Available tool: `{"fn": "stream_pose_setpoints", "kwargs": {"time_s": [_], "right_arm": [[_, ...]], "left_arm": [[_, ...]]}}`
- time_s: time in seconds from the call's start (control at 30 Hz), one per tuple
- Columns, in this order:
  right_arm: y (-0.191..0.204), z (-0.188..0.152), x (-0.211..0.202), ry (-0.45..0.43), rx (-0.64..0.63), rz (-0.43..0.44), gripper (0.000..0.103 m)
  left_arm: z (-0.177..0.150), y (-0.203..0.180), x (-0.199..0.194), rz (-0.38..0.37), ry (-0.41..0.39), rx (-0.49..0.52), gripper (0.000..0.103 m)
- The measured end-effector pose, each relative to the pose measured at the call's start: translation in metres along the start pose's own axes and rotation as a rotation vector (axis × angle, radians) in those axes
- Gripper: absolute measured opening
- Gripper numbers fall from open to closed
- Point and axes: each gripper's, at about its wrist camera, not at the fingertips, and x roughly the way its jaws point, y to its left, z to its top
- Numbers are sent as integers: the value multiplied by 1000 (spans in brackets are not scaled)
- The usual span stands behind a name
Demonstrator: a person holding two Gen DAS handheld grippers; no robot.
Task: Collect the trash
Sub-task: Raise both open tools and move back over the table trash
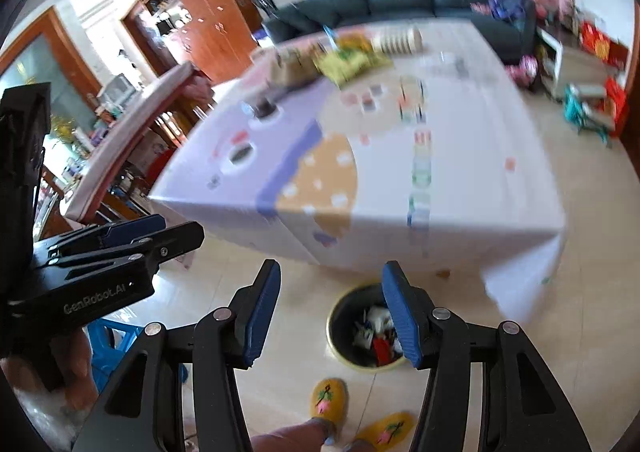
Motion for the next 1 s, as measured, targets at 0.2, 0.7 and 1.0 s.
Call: {"fn": "stream_pose_setpoints", "kwargs": {"time_s": [0.2, 0.7, 1.0], "right_arm": [[6, 32, -53, -127, -57, 5, 67], [-22, 94, -94, -259, -100, -39, 74], [-17, 147, -53, -257, -86, -68, 79]], "left_arm": [[33, -4, -61, 52, -128, 2, 51], [87, -30, -147, 128, -350, 30, 77], [135, -7, -103, 88, -301, 24, 82]]}}
